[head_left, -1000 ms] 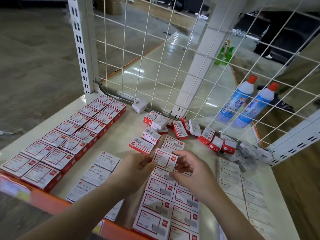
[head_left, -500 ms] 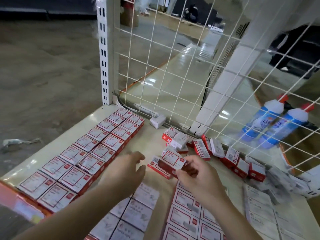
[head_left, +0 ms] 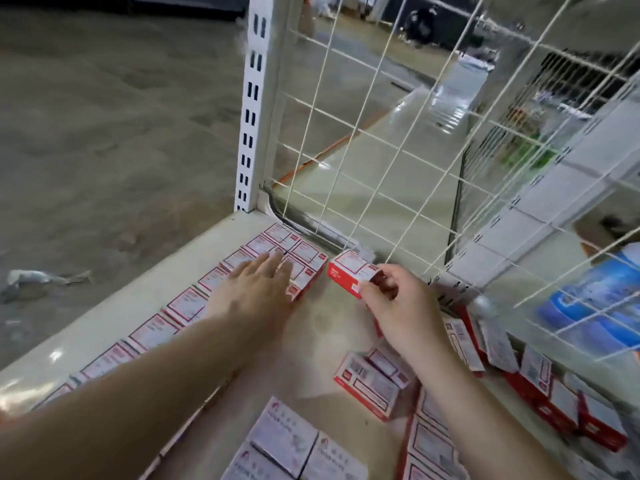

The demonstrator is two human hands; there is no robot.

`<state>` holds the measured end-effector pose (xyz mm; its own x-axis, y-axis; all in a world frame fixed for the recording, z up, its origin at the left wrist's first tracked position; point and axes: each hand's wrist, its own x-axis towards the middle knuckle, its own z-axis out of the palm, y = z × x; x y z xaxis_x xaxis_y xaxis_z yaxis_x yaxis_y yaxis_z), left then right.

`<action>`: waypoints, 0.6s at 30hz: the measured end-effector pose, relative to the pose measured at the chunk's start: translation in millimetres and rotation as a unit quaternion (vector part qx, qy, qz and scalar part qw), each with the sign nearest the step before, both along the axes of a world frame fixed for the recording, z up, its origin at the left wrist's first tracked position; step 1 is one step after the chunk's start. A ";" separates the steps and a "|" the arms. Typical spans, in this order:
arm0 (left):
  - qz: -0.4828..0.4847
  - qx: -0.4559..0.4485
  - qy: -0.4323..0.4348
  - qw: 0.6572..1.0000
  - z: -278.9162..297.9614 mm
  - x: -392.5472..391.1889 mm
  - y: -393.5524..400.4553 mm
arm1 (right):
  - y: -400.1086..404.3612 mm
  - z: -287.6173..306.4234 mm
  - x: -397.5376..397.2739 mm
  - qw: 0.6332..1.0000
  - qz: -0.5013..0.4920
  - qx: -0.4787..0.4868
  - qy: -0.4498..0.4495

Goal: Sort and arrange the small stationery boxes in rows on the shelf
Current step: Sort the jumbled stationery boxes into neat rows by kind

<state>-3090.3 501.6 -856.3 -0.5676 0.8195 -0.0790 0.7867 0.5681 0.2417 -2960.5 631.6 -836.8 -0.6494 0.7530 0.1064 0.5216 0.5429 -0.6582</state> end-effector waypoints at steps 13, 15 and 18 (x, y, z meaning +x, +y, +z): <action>-0.022 0.036 -0.009 0.999 -14.6 -16.6 2.8 | 2.0 -14.1 -42.4 1.000 -0.003 0.004 -0.007; -0.019 0.047 0.000 0.999 -13.0 -16.0 -2.6 | -1.1 -12.6 -42.4 1.000 -0.008 0.006 -0.015; -0.017 0.057 0.015 0.998 -11.4 -12.7 -15.4 | -7.3 -10.3 -42.0 1.000 -0.014 0.007 -0.006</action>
<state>-3103.0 486.2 -867.7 -0.5397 0.8413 0.0320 0.8129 0.5108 0.2798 -3002.6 624.3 -847.1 -0.6293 0.7694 0.1093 0.5448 0.5371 -0.6441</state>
